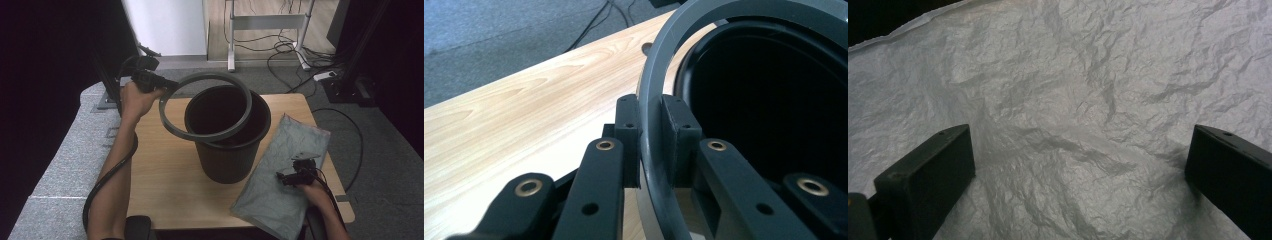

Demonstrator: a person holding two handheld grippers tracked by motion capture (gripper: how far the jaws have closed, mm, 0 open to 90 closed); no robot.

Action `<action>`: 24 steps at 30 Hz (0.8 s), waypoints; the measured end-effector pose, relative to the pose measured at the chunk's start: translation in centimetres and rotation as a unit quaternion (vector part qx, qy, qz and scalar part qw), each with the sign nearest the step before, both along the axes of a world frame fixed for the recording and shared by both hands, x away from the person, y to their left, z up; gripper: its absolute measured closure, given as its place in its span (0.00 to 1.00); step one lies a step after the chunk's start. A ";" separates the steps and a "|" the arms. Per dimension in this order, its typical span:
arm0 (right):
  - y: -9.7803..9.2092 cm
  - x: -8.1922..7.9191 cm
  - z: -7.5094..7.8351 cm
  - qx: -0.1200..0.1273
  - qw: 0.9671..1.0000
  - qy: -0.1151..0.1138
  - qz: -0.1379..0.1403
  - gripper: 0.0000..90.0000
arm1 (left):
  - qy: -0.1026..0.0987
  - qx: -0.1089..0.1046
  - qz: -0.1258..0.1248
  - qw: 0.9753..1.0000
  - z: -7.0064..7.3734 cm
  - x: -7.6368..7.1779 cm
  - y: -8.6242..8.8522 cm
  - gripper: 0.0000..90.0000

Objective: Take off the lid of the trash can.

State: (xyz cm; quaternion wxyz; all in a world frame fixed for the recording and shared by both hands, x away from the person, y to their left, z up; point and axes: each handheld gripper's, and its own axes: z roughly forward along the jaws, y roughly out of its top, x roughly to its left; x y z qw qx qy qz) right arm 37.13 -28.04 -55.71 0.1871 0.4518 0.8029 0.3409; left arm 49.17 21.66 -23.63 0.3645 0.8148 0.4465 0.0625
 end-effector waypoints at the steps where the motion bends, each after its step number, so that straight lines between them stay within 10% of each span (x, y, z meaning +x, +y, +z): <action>1: 0.0 0.0 0.0 0.000 1.000 0.000 0.000 0.00 | 0.000 0.000 0.000 1.000 0.0 0.0 0.0 0.88; 24: 0.0 0.0 0.0 0.000 1.000 0.000 0.000 0.00 | 0.002 -0.002 0.065 0.998 -1.8 -2.6 7.8 0.87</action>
